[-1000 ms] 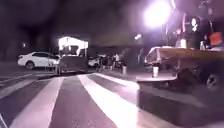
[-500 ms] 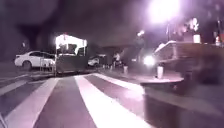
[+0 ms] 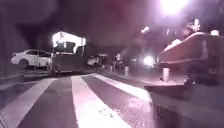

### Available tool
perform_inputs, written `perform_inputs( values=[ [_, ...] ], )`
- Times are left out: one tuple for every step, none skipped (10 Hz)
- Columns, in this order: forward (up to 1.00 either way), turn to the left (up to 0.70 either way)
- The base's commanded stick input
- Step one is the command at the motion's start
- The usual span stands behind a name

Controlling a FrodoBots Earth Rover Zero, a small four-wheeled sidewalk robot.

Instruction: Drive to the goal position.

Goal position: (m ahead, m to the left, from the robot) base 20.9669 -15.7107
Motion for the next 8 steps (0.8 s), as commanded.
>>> perform_inputs(
  values=[
    [0.46, 0.0],
    [0.45, 0.0],
    [0.45, 0.0],
    [0.45, 0.0],
    [0.45, 0.0],
    [0.45, 0.0],
    [0.45, -0.12],
    [0.45, -0.27]
  ],
)
